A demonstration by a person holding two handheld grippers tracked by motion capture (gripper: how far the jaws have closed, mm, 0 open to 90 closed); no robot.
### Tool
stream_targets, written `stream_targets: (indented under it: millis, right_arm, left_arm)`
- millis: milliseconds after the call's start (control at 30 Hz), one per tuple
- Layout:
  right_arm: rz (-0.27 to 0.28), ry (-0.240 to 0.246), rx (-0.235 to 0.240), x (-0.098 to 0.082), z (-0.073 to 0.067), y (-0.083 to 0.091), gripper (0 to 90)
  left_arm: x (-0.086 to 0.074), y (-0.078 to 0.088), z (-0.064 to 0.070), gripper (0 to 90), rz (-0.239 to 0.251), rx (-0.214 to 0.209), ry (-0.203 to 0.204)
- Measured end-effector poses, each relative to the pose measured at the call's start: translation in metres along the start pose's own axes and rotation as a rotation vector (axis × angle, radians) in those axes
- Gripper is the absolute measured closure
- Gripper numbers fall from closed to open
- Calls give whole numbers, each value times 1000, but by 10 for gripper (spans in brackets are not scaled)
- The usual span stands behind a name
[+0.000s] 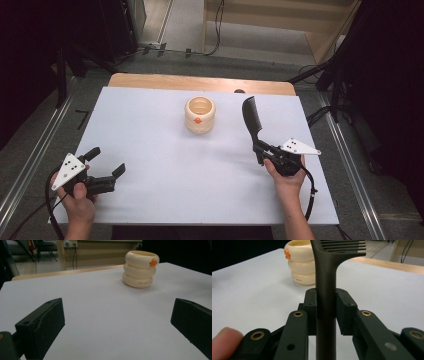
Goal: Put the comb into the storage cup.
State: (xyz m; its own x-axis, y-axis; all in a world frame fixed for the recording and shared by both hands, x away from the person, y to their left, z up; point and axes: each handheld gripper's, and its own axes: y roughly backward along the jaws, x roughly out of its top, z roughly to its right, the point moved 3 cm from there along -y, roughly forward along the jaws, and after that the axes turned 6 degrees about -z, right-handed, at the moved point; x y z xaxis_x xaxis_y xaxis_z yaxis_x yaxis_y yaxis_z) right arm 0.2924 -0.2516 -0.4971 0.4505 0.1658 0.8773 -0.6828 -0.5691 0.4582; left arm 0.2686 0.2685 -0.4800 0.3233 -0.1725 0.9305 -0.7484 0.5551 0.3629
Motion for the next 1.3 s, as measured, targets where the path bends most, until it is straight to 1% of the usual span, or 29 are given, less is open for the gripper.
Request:
stream_targets:
  millis: [33, 100, 133, 200, 233, 333, 400, 433, 500, 767, 800, 967, 1067, 1267, 1300]
  right_arm:
    - [7, 4, -1, 0, 0, 1, 711]
    - [9, 3, 5, 1, -1, 1, 711]
    - [8, 3, 8, 0, -2, 2, 711]
    - [13, 4, 12, 0, -3, 2, 711]
    - [14, 8, 16, 0, -4, 2, 711]
    - [21, 12, 24, 1, -7, 2, 711]
    - [23, 13, 27, 1, -9, 1, 711]
    - [20, 16, 31, 1, -10, 1, 711]
    - [20, 19, 36, 0, -11, 0, 711]
    - [19, 27, 52, 1, -18, -2, 711]
    - [20, 32, 55, 1, -19, -3, 711]
    - [13, 41, 67, 1, -24, -6, 711]
    - [11, 53, 73, 2, -27, -8, 711]
    - [10, 58, 87, 2, -33, -11, 710]
    - [11, 63, 88, 2, -33, -11, 711]
  left_arm:
    - [1, -1, 2, 0, 6, -17, 8]
    - [5, -3, 8, 0, 13, -17, 15]
    - [6, -5, 11, 0, 14, -33, 17]
    - [10, -8, 19, 0, 10, -30, -3]
    - [11, -10, 22, 0, 3, -50, -10]
    - [16, -16, 33, 0, 4, -73, -16]
    - [19, -21, 40, 0, 2, -74, -23]
    - [20, -24, 42, 0, -3, -86, -24]
    - [21, -29, 47, 0, -7, -90, -33]
    - [34, -47, 61, 0, -10, -138, -34]
    - [36, -49, 63, 0, -6, -149, -32]
    - [47, -59, 70, 0, 3, -169, -43]
    - [52, -65, 75, 0, 9, -191, -42]
    - [60, -77, 86, 0, -4, -224, -63]
    - [61, -79, 88, 0, -3, -237, -67]
